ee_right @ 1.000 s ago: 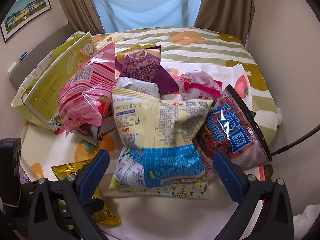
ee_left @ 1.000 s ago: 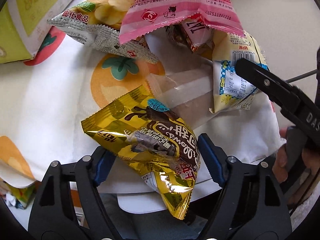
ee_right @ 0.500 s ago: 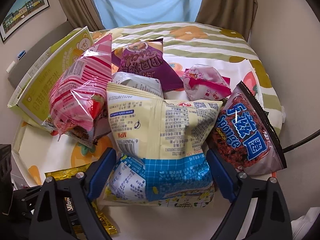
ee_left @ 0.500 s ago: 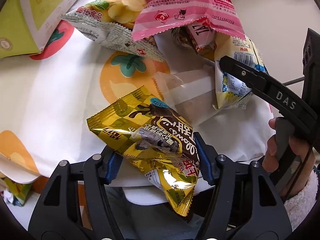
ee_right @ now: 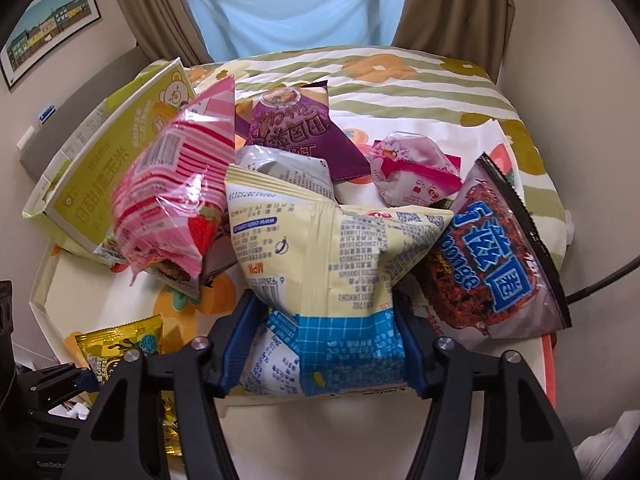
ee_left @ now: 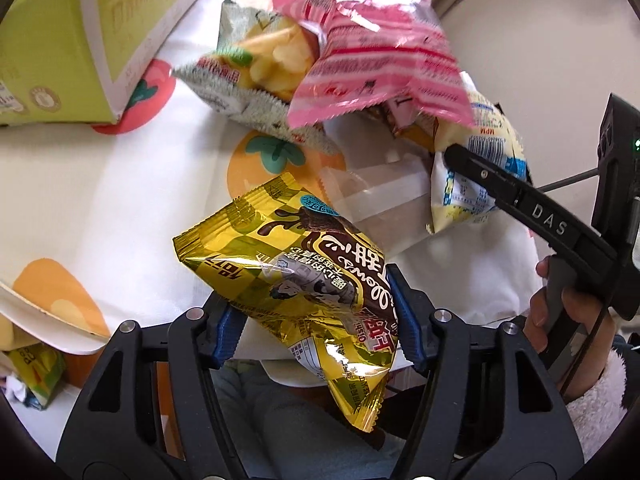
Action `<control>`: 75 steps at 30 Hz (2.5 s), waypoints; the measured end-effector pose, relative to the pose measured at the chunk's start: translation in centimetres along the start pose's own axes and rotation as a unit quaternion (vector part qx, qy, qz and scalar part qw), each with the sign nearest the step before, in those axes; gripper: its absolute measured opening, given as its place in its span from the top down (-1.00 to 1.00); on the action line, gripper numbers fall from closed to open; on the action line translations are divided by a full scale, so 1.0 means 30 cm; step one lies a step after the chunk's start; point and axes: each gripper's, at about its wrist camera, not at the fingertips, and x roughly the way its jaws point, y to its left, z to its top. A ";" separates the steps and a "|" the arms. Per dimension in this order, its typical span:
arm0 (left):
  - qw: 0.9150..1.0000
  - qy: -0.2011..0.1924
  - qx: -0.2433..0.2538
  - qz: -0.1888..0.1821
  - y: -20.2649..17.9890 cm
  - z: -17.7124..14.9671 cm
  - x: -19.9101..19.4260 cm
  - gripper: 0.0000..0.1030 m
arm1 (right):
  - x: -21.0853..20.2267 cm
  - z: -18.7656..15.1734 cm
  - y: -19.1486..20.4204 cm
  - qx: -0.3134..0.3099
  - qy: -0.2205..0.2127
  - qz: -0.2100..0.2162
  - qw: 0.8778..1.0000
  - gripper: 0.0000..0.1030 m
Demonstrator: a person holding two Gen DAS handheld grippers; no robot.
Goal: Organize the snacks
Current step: 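Carry both bags over the box and release them inside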
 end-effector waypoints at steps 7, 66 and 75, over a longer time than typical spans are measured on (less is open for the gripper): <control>1.000 -0.022 0.008 -0.006 -0.024 0.025 -0.109 -0.17 | -0.085 -0.019 -0.021 0.016 -0.010 0.002 1.000 -0.13; 0.992 -0.062 0.086 0.065 0.825 1.147 -0.412 -0.99 | 0.240 0.809 0.925 -0.007 -0.014 0.033 0.999 -0.13; 0.989 -0.083 0.071 0.100 0.840 1.090 -0.472 -0.99 | 0.282 0.855 0.975 -0.048 0.007 0.050 0.998 -0.13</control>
